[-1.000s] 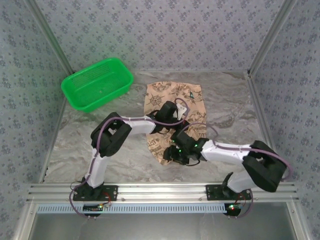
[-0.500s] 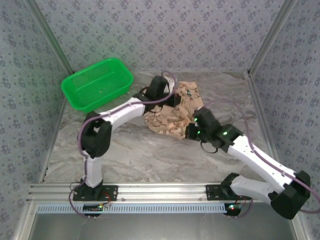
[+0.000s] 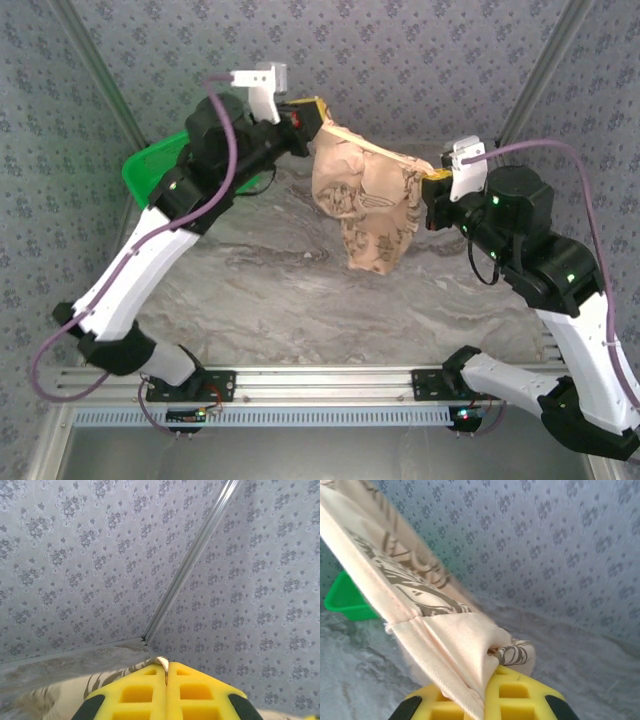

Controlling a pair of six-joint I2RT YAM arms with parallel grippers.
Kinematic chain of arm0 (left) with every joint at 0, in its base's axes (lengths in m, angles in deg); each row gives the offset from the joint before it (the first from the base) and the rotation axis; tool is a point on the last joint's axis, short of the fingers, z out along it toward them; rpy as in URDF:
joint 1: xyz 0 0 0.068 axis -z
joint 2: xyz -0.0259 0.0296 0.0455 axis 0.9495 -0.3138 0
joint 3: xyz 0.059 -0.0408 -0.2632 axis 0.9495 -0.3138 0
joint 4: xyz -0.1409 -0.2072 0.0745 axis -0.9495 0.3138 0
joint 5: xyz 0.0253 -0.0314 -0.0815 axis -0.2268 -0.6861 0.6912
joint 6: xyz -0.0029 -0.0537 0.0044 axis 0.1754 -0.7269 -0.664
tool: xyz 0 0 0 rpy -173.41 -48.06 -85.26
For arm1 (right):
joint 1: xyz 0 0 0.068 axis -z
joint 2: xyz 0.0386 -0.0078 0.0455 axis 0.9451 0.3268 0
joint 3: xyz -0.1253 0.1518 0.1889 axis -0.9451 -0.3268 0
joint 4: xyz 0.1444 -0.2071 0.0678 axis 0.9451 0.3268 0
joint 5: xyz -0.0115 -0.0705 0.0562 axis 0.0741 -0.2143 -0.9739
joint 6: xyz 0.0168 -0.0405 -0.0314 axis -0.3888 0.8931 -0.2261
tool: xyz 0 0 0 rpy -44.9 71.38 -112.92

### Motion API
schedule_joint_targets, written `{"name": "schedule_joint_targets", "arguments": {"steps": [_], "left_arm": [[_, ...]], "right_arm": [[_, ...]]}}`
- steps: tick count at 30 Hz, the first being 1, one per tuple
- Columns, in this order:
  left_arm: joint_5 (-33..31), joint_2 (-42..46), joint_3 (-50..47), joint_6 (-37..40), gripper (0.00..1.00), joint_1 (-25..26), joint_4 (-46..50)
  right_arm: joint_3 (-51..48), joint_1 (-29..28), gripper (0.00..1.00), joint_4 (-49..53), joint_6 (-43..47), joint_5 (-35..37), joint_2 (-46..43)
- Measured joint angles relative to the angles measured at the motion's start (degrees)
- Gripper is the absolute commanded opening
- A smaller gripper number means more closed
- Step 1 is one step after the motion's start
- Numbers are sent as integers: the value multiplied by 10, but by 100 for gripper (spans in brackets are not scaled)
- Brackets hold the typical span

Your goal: Fold the inside-out t-shirt

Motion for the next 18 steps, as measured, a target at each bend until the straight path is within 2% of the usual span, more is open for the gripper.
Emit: {"name": "schedule_joint_targets", "arguments": {"steps": [6, 10, 14, 18], "left_arm": [[-28, 87, -111, 2, 0, 11, -11], [-81, 101, -169, 15, 0, 9, -41], [-111, 66, -190, 45, 0, -23, -92], [-112, -38, -146, 67, 0, -80, -142]], "right_arm": [[10, -3, 0, -7, 102, -44, 3], [-11, 14, 0, -37, 148, -57, 31], [4, 84, 0, -90, 172, -49, 120], [72, 149, 0, -147, 188, -46, 277]]}}
